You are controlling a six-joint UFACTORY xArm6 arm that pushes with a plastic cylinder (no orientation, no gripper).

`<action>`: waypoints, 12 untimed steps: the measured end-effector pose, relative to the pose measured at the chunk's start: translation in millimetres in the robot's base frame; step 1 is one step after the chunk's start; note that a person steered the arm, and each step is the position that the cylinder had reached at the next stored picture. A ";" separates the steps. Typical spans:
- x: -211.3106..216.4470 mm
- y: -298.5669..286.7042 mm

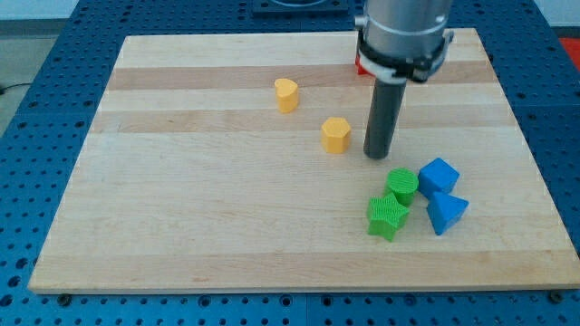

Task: Move the green blocks to the top right

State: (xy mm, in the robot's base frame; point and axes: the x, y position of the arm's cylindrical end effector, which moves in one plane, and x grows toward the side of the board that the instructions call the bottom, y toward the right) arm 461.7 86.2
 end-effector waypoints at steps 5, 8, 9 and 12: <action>130.4 -6.7; 76.8 29.3; 53.9 35.7; 29.3 27.8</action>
State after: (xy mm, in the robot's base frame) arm 491.0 114.0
